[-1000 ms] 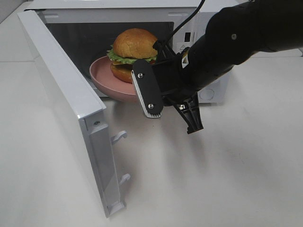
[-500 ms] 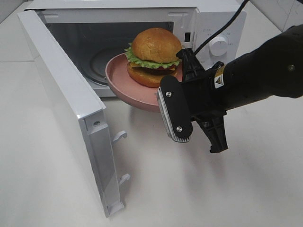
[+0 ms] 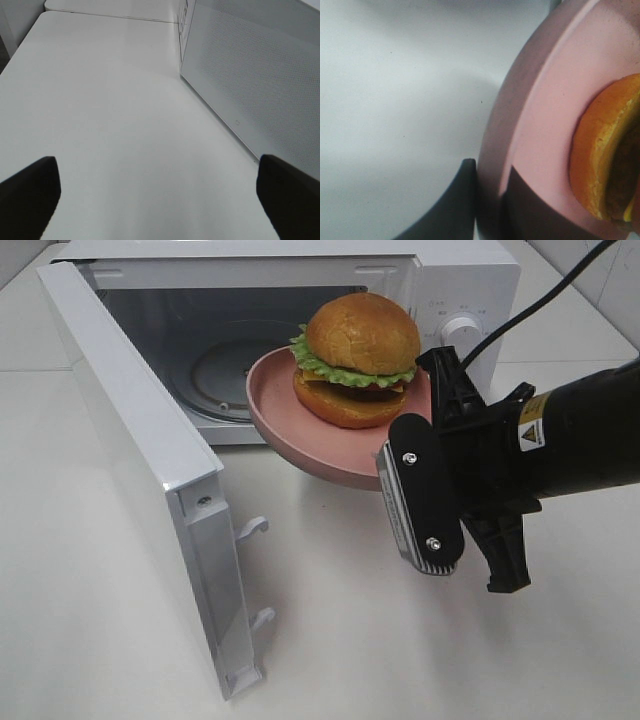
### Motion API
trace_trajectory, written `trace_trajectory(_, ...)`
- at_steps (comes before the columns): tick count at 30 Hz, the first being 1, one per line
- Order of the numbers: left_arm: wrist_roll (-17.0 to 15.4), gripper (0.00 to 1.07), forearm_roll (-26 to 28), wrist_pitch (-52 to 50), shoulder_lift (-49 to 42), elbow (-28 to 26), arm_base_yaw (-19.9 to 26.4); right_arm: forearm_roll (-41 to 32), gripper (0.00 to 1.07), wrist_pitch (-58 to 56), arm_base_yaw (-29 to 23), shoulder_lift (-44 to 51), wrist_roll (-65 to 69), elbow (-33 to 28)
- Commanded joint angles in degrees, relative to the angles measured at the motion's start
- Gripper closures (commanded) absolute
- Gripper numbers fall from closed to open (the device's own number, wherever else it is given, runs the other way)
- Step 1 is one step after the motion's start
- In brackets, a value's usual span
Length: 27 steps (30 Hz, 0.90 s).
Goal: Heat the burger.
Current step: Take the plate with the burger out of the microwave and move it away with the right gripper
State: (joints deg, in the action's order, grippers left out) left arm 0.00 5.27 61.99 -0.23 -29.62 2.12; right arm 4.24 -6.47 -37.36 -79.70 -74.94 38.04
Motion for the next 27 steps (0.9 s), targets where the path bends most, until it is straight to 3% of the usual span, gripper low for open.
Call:
trace_trajectory(1, 0.0, 0.06, -0.11, -0.8, -1.03, 0.0, 0.11, 4.87, 1.07, 2.35, -1.43, 3.84, 3.67, -0.63)
trace_trajectory(16, 0.0, 0.06, -0.11, -0.8, -1.03, 0.0, 0.11, 12.78, 1.07, -6.65, -2.18, 15.36, 12.26, -5.79)
trace_trajectory(27, 0.0, 0.06, -0.11, -0.8, -1.03, 0.0, 0.11, 21.31, 1.07, -17.53, -2.18, 23.09, 22.46, -5.84)
